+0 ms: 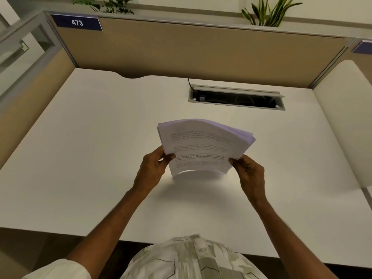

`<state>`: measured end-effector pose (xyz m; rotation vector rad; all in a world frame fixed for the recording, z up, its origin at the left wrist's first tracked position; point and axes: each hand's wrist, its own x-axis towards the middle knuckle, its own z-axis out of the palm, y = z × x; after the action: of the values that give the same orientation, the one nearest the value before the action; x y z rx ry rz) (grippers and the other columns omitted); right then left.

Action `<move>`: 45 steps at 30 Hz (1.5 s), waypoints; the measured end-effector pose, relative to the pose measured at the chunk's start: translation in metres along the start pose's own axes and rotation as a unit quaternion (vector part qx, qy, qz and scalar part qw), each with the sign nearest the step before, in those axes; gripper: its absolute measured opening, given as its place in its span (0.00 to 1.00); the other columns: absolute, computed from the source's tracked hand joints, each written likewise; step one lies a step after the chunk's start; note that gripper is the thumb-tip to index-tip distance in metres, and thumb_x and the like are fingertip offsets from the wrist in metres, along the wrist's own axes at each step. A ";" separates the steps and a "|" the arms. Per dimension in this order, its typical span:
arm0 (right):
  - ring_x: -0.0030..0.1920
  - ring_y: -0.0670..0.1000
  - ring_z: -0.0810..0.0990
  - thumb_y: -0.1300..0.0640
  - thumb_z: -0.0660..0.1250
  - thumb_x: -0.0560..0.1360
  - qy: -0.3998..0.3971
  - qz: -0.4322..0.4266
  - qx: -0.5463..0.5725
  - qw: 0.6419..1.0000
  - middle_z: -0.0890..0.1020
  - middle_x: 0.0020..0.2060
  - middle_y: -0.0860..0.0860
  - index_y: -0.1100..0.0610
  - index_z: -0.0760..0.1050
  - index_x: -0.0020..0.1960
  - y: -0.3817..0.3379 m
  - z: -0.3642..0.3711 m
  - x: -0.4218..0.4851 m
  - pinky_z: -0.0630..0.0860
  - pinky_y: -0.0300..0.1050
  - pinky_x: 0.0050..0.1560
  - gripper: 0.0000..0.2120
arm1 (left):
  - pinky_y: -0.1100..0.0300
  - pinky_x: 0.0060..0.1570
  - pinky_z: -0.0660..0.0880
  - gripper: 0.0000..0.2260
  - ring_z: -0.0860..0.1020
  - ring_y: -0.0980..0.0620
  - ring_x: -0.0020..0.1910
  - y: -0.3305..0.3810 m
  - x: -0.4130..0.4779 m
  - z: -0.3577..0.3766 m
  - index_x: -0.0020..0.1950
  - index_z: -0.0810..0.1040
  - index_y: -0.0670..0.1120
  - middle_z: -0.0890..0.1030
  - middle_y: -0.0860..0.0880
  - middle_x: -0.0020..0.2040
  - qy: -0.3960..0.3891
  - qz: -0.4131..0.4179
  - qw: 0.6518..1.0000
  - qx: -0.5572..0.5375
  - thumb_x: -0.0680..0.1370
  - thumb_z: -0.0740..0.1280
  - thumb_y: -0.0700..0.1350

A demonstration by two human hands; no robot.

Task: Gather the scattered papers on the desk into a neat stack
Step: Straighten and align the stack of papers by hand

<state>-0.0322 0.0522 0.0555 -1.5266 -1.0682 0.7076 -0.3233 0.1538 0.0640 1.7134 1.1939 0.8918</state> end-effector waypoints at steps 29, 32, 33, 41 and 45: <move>0.59 0.58 0.87 0.68 0.65 0.83 0.001 0.252 0.232 0.939 0.87 0.58 0.52 0.59 0.77 0.65 0.011 0.032 -0.011 0.86 0.52 0.51 0.12 | 0.55 0.49 0.83 0.20 0.83 0.44 0.60 -0.018 -0.034 0.044 0.68 0.77 0.48 0.84 0.45 0.62 0.007 -0.256 0.891 -0.374 0.78 0.71 0.36; 0.60 0.60 0.86 0.64 0.65 0.83 -0.014 0.189 0.168 0.967 0.85 0.63 0.57 0.63 0.74 0.69 0.009 0.019 -0.014 0.84 0.58 0.57 0.15 | 0.55 0.46 0.83 0.23 0.84 0.46 0.57 -0.023 -0.013 0.007 0.67 0.78 0.49 0.85 0.46 0.60 0.060 -0.250 0.905 -0.338 0.74 0.73 0.32; 0.60 0.59 0.86 0.63 0.65 0.84 -0.010 0.174 0.153 0.973 0.85 0.62 0.56 0.62 0.74 0.70 0.007 0.016 -0.015 0.84 0.57 0.56 0.15 | 0.54 0.47 0.83 0.25 0.84 0.47 0.56 -0.022 -0.005 -0.008 0.68 0.77 0.50 0.85 0.47 0.59 0.067 -0.242 0.920 -0.301 0.74 0.74 0.33; 0.58 0.47 0.85 0.59 0.63 0.86 0.025 0.077 0.083 0.993 0.85 0.57 0.45 0.51 0.74 0.69 -0.010 0.006 -0.013 0.84 0.40 0.51 0.13 | 0.71 0.50 0.77 0.15 0.82 0.62 0.53 0.003 0.034 -0.051 0.63 0.74 0.62 0.84 0.62 0.53 -0.029 -0.073 0.996 -0.049 0.80 0.69 0.46; 0.59 0.45 0.84 0.59 0.61 0.86 0.032 0.068 0.056 0.996 0.84 0.57 0.43 0.53 0.71 0.72 0.000 0.007 -0.019 0.82 0.37 0.52 0.15 | 0.74 0.50 0.74 0.13 0.79 0.66 0.56 0.002 0.014 -0.023 0.65 0.70 0.62 0.80 0.58 0.57 0.003 -0.030 0.998 -0.061 0.82 0.59 0.48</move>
<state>-0.0461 0.0377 0.0514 -1.5247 -0.8683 0.7926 -0.3390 0.1721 0.0763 1.5701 1.1641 0.9161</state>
